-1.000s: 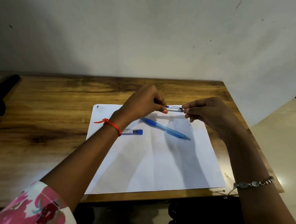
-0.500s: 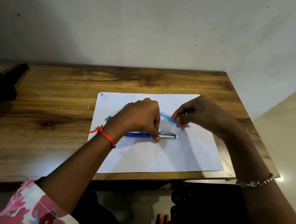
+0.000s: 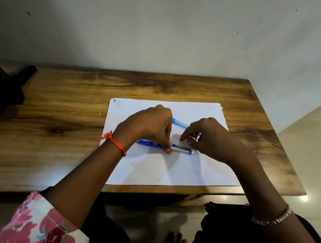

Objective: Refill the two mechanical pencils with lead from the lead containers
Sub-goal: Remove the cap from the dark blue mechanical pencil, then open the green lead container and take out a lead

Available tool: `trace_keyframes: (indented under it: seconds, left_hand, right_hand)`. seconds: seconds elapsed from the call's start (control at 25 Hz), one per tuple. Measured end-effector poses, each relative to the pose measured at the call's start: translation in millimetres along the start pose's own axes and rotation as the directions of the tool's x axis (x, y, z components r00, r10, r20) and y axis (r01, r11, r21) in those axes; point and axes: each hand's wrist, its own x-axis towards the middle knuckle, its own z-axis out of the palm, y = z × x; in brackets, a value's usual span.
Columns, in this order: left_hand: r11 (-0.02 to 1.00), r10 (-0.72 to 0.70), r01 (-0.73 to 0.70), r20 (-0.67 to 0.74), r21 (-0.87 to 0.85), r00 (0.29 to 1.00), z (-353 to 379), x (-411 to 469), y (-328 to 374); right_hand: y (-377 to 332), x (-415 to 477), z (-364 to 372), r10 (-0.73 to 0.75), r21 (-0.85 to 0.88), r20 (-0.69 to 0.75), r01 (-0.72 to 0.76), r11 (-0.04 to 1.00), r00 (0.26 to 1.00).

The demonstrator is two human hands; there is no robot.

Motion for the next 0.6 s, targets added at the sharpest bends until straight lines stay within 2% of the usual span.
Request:
trace_keyframes:
  seconds: [0.44,0.6]
  left_hand:
    - [0.988,-0.010,0.001,-0.059,-0.154,0.998,-16,-3,-15]
    - [0.978,-0.045,0.012,-0.154,-0.207,0.987,-23,-1,-24]
  right_hand:
    - [0,1,1,0.004,-0.038,0.009,-0.004,0.999,1.000]
    - [3,0,-5,-0.003,0.019,-0.016,0.004,1.000,1.000]
